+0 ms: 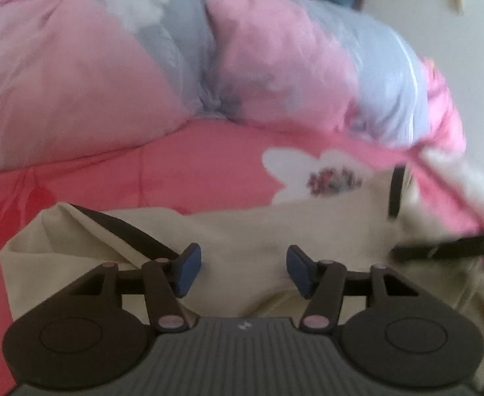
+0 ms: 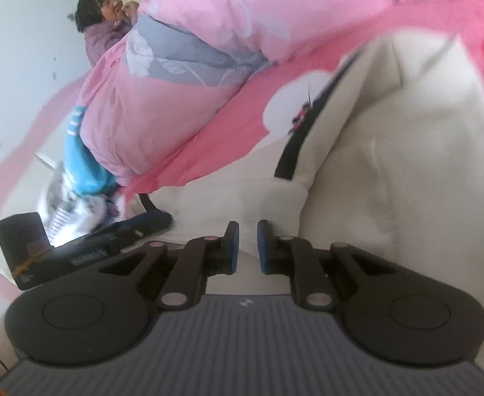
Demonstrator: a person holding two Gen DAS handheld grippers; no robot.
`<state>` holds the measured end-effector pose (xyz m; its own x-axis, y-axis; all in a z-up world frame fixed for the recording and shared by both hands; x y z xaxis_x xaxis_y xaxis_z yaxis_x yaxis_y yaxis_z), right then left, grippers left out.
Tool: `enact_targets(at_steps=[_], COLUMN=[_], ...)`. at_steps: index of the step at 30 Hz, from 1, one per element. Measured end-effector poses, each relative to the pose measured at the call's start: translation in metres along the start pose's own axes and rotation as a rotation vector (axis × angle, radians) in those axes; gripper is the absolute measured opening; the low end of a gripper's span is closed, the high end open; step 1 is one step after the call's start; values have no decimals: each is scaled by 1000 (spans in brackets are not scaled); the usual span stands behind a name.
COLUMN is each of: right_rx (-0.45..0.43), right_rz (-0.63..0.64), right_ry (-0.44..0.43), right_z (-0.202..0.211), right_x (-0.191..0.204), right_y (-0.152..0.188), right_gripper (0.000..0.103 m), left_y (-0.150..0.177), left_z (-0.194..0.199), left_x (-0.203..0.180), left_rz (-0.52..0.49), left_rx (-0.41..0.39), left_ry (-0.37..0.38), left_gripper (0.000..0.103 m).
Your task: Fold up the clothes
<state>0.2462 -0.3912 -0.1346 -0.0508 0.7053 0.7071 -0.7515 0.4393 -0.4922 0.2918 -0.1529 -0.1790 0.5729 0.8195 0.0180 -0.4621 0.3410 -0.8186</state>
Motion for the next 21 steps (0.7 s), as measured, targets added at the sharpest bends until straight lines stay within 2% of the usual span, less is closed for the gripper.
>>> enact_targets(at_steps=[6,9,11,12,13,17,20,21], right_rx=[-123,-83,20,-1,-24,-16,-77,-100], right_rz=[220,246,287,286,284,214,197,177], right_ry=[63,83,172,158,143,148,141,130], right_z=[13,-13,-43,-44,-44,-29,-9,-3], right_x=[43,45,32,28,25,26,31,31], right_y=[-9,-3,13,15,18,10,1,-3], right_gripper=[13,14,17,17,17,18,30,38], left_y=[10,15,19,20,20,18,16,16], left_z=[5,7,11,14,17,30,38,37], left_x=[-15,-19,-18,-17,-13,11,36,45], left_rz=[-74,-90,-81,-67,-37,103,235,292], left_rx=[-17,-11,-16,-20,-31,-75,-101,-101], left_ry=[-18,-18,-12,-5,7,31,31,34], left_gripper=[65,67,67,67,67,67,69,72])
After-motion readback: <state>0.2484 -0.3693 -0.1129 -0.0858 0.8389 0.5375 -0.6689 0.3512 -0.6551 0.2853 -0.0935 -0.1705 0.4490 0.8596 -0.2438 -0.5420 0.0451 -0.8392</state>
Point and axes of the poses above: each gripper's, at about its wrist camera, not at the fingertips, and z roughly against the way its jaws point, x to its left, y to its underside, the point moved 5 cm from there along -z, roughly the way its jaws point, and after that the axes turned 9 degrees about -z, right-handed, at the moved point
